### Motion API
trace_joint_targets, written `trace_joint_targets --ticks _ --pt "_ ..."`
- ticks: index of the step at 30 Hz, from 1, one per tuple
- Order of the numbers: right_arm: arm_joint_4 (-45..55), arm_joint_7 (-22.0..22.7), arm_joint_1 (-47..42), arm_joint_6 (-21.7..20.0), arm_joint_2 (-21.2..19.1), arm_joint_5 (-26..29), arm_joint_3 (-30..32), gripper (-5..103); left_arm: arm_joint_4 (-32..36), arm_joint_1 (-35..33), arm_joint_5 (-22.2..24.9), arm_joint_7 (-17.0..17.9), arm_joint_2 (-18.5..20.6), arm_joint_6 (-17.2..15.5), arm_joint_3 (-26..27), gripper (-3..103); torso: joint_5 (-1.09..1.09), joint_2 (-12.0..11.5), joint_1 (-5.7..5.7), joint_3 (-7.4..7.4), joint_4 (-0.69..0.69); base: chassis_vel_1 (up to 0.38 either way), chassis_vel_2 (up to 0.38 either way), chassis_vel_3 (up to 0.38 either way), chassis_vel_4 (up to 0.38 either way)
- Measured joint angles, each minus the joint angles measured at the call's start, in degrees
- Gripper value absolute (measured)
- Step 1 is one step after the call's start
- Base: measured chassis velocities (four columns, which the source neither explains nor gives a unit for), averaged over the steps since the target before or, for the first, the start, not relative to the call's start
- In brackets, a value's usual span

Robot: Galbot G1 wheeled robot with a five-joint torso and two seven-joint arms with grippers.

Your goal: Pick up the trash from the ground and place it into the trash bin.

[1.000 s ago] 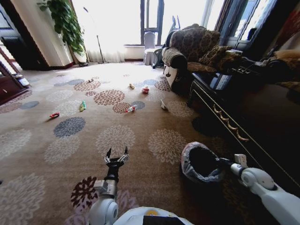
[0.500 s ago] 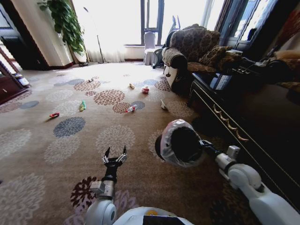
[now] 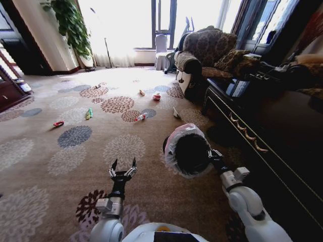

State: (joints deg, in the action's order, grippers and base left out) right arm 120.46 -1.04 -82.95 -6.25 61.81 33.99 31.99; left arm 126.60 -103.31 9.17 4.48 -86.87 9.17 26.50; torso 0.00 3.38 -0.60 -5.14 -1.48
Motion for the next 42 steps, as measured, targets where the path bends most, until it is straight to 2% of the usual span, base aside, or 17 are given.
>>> trace_joint_targets --ticks 7,18,21,27,31,35,42 --pt "0.5 0.0 -0.3 -1.3 -1.5 0.1 0.2 0 -0.4 0.2 -0.4 -0.1 -0.1 0.1 -0.6 97 0.01 0.0 0.0 0.0 0.0 0.033 0.033 -0.029 -0.035" --pt "-1.4 0.0 0.9 -2.0 -1.3 -0.5 -1.0 0 -1.2 0.4 -0.4 -0.2 0.2 0.1 -0.9 97 0.02 0.0 0.0 0.0 -0.01 0.187 0.192 -0.179 -0.196" --pt "-1.8 0.0 0.8 -1.2 -0.8 -0.6 -1.4 0 -1.2 0.4 -0.4 -0.2 0.3 0.1 -0.7 97 -0.04 0.0 0.0 -0.01 -0.01 0.249 0.271 -0.256 -0.251" --pt "-1.4 0.0 0.2 0.6 -0.1 -0.5 -1.4 0 -1.4 0.4 -0.4 -0.2 0.1 0.2 -0.4 97 -0.03 0.0 -0.01 -0.01 -0.01 0.162 0.17 -0.139 -0.156" --pt "-0.2 0.0 -0.8 1.1 0.0 -0.8 -0.9 0 -1.8 0.4 -0.6 -0.2 -0.2 0.3 -0.8 99 0.04 0.0 0.0 0.0 0.01 -0.011 -0.016 0.009 0.022" --pt "0.5 0.0 -1.9 1.4 0.5 -3.2 -1.0 0 -2.0 0.5 -0.9 -0.2 -0.5 0.3 -1.3 95 0.03 0.0 0.0 0.0 0.02 -0.03 -0.043 0.039 0.031" --pt "1.5 0.0 -2.6 1.5 1.1 -4.0 -1.5 0 -2.0 0.4 -0.9 -0.2 -0.4 0.5 -1.2 97 -0.01 0.0 0.0 0.0 -0.01 -0.014 0.042 0.027 -0.029"
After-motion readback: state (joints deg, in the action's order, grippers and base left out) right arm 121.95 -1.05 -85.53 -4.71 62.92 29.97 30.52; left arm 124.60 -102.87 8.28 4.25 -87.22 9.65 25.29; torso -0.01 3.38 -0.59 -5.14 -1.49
